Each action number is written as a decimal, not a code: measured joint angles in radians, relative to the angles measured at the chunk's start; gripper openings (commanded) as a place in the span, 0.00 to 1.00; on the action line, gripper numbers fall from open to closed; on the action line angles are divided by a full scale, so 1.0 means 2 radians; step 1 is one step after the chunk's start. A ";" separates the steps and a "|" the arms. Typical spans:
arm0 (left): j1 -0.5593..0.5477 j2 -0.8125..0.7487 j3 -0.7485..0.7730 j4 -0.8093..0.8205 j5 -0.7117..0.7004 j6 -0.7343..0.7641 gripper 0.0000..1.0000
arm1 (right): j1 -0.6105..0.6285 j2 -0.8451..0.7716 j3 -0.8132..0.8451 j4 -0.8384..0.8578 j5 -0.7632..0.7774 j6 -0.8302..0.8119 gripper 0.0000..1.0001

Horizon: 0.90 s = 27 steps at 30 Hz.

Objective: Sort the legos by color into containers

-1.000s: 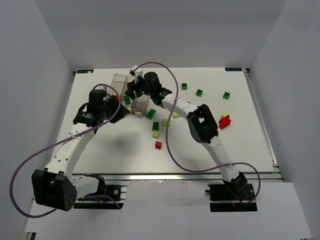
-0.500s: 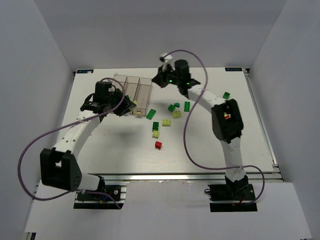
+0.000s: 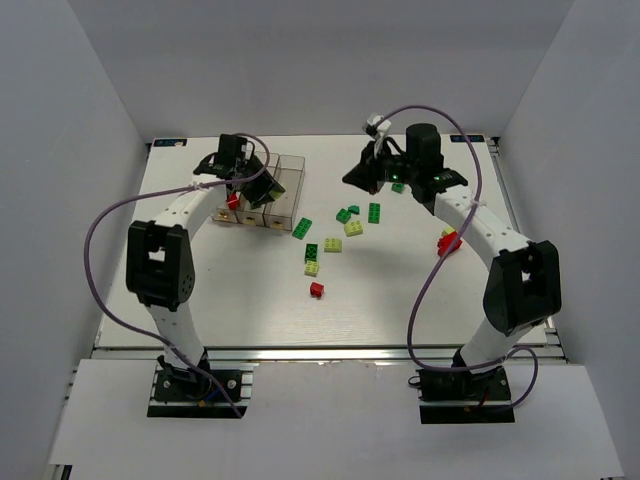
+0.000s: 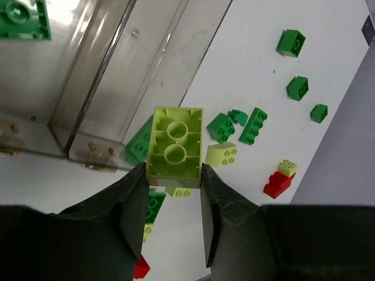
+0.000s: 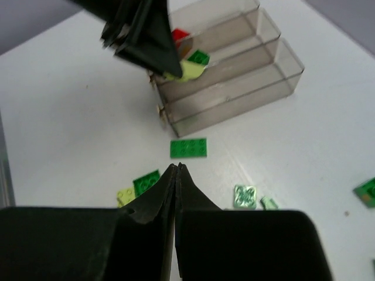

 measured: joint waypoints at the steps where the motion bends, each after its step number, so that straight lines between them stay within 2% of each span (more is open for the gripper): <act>1: 0.000 0.016 0.015 -0.004 0.000 0.002 0.14 | 0.000 -0.009 -0.014 -0.010 -0.002 -0.006 0.03; 4: 0.000 0.055 0.049 -0.010 -0.001 0.006 0.21 | -0.004 -0.026 -0.043 -0.036 -0.006 -0.017 0.15; 5: 0.000 0.066 0.057 -0.010 -0.002 0.007 0.24 | -0.006 -0.029 -0.049 -0.043 -0.007 -0.019 0.25; 7: 0.000 0.078 0.062 -0.013 -0.003 0.009 0.30 | -0.012 -0.031 -0.054 -0.053 -0.008 -0.023 0.38; 8: 0.000 0.083 0.064 -0.016 -0.003 0.010 0.36 | -0.015 -0.031 -0.055 -0.056 -0.008 -0.025 0.47; 11: 0.000 0.094 0.067 -0.018 -0.004 0.010 0.49 | -0.021 -0.033 -0.059 -0.060 -0.009 -0.031 0.58; 15: 0.000 0.097 0.067 -0.017 -0.003 0.011 0.60 | -0.024 -0.035 -0.064 -0.066 -0.017 -0.045 0.66; 19: 0.000 0.097 0.069 -0.017 -0.003 0.011 0.64 | -0.024 -0.037 -0.072 -0.080 -0.058 -0.089 0.71; 24: 0.000 0.097 0.069 -0.013 -0.003 0.011 0.65 | -0.024 -0.040 -0.087 -0.116 -0.113 -0.172 0.74; 27: 0.000 0.094 0.069 -0.010 -0.003 0.011 0.65 | -0.024 -0.040 -0.091 -0.142 -0.130 -0.231 0.88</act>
